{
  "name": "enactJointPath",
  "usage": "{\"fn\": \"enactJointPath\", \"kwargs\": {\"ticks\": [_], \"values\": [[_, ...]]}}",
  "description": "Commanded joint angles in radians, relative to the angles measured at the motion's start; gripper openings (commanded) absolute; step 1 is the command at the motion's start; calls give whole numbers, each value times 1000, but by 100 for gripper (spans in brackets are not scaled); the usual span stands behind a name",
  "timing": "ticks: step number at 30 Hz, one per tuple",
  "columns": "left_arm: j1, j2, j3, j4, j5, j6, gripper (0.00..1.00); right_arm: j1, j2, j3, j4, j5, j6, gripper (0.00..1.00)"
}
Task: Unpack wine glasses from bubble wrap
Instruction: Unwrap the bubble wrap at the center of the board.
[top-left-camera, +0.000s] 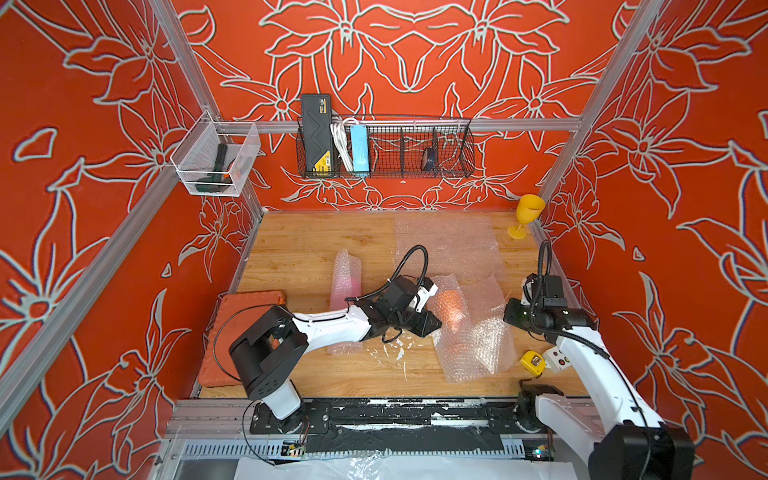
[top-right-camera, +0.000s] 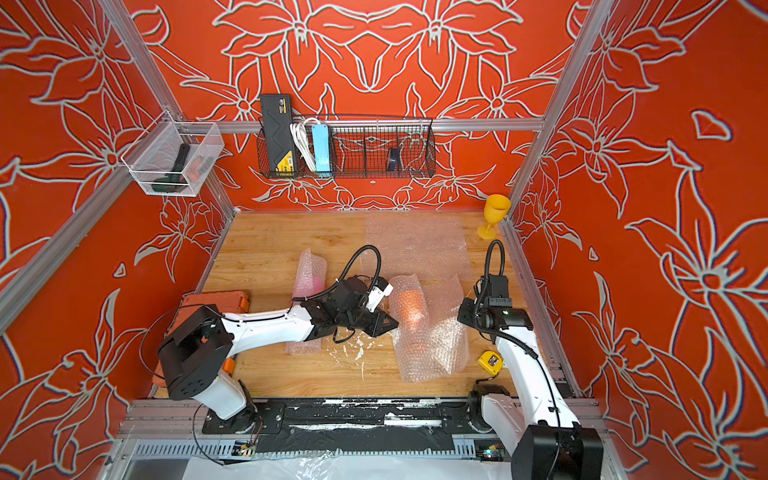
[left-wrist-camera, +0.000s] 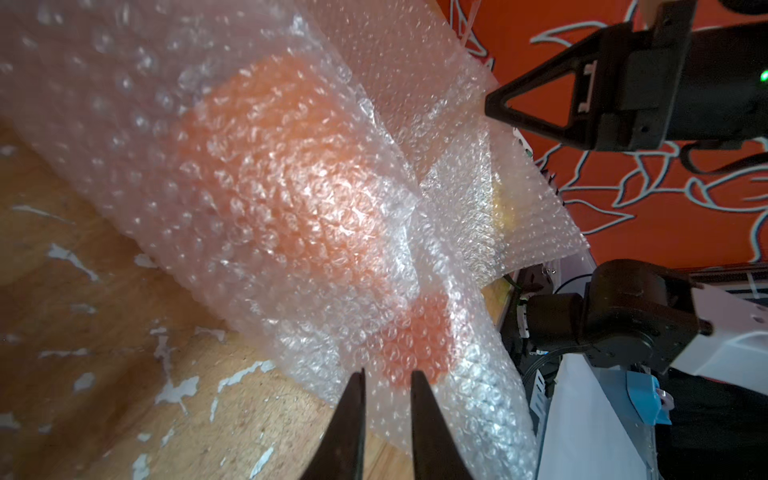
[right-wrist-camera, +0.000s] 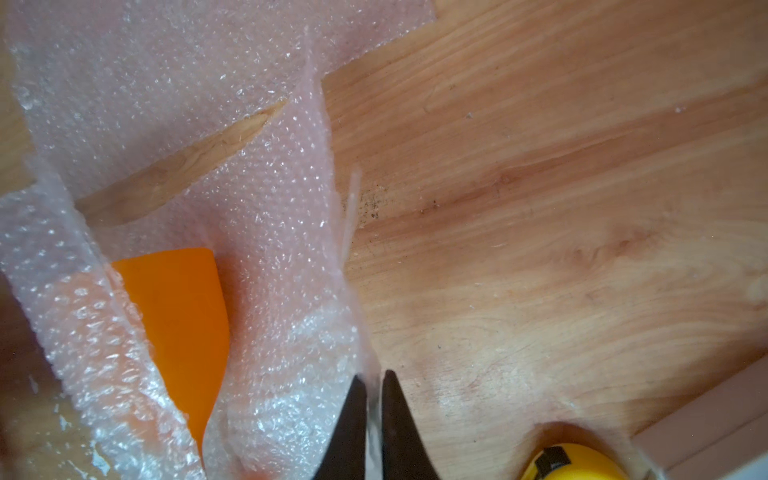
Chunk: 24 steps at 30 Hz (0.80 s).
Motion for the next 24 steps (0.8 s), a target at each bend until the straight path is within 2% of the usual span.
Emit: {"fn": "enactJointPath", "kwargs": {"ticks": [1, 4, 8, 12, 16, 18, 20, 24], "values": [[6, -50, -25, -19, -45, 24, 22, -11, -15, 17, -7, -30, 13, 19], [33, -59, -38, -21, -37, 17, 22, -11, -22, 34, -19, -36, 13, 23], [111, -68, -78, 29, 66, -28, 23, -11, -31, 56, -43, -51, 10, 30], [149, -101, -96, 16, 60, -15, 23, -11, -39, 93, -80, -53, 2, 38], [166, -119, -105, 3, 65, -6, 23, -11, -48, 176, -129, -52, -9, 39], [166, -123, -116, 15, 67, -13, 23, -11, -42, 198, -118, -91, 1, 39], [166, -116, -124, 37, 84, -26, 23, -10, -9, 202, -95, -186, 16, 38], [166, -91, -123, 66, 122, -45, 23, 4, 51, 146, -21, -314, 40, 38]]}}
